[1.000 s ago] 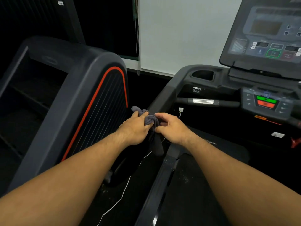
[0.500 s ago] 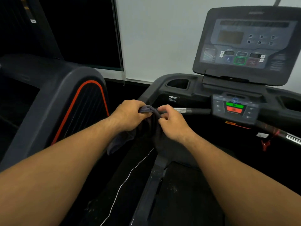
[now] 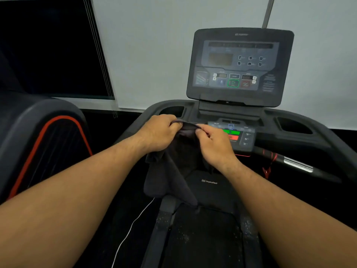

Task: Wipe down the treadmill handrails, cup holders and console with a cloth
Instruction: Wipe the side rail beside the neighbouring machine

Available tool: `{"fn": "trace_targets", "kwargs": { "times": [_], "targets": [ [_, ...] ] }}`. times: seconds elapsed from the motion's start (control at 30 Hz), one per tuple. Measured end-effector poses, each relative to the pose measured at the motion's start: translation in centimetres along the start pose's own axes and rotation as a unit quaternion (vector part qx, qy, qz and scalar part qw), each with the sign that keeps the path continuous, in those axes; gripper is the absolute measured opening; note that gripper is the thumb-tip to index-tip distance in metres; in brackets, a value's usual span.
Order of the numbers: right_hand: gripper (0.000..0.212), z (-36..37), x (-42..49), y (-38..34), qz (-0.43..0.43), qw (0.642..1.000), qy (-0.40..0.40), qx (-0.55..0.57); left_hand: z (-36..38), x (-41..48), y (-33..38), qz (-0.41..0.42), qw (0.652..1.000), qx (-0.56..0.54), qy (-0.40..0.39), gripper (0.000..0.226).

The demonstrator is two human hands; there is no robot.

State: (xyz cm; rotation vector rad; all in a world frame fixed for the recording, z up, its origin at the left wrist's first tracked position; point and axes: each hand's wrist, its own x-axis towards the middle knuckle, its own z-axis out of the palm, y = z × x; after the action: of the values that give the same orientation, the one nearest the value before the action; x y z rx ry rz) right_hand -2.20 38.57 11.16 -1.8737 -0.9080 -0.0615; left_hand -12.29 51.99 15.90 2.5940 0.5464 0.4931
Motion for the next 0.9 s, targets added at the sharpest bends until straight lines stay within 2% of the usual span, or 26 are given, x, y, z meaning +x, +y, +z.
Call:
{"fn": "trace_targets", "kwargs": {
  "times": [0.17, 0.33, 0.47, 0.53, 0.6, 0.7, 0.8, 0.9],
  "targets": [
    [0.020, -2.7, 1.5, 1.3, 0.050, 0.999, -0.009, 0.019, 1.9, 2.3, 1.2, 0.017, 1.000, -0.010, -0.008, 0.038],
    [0.019, -4.4, 3.4, 2.5, 0.025, 0.998, -0.025, -0.042, 2.5, 4.5, 1.4, 0.031, 0.999, 0.016, -0.019, 0.039],
    [0.019, -5.2, 5.2, 3.4, 0.025, 0.998, -0.007, -0.065, 3.5, 7.0, 2.0, 0.041, 0.999, -0.014, -0.001, 0.041],
    [0.025, -5.6, 5.9, 3.7, 0.052, 0.997, -0.036, -0.054, 4.0, 8.1, 2.3, 0.043, 0.999, -0.028, 0.009, 0.041],
    [0.037, -6.3, 6.4, 3.9, 0.088, 0.989, -0.113, -0.029, 4.4, 9.6, 2.6, 0.052, 0.998, -0.035, 0.021, 0.040],
    [0.030, -7.0, 7.1, 4.7, 0.118, 0.966, -0.222, -0.050, 4.8, 11.6, 2.8, 0.075, 0.997, -0.023, 0.025, 0.039],
    [0.032, -7.3, 8.2, 6.2, 0.138, 0.956, -0.232, -0.115, 5.9, 13.3, 3.0, 0.087, 0.996, -0.029, 0.005, 0.036],
    [0.031, -8.5, 8.3, 6.7, 0.168, 0.961, -0.210, -0.067, 7.2, 14.4, 3.4, 0.091, 0.995, -0.048, -0.014, 0.031]
  ]
}}
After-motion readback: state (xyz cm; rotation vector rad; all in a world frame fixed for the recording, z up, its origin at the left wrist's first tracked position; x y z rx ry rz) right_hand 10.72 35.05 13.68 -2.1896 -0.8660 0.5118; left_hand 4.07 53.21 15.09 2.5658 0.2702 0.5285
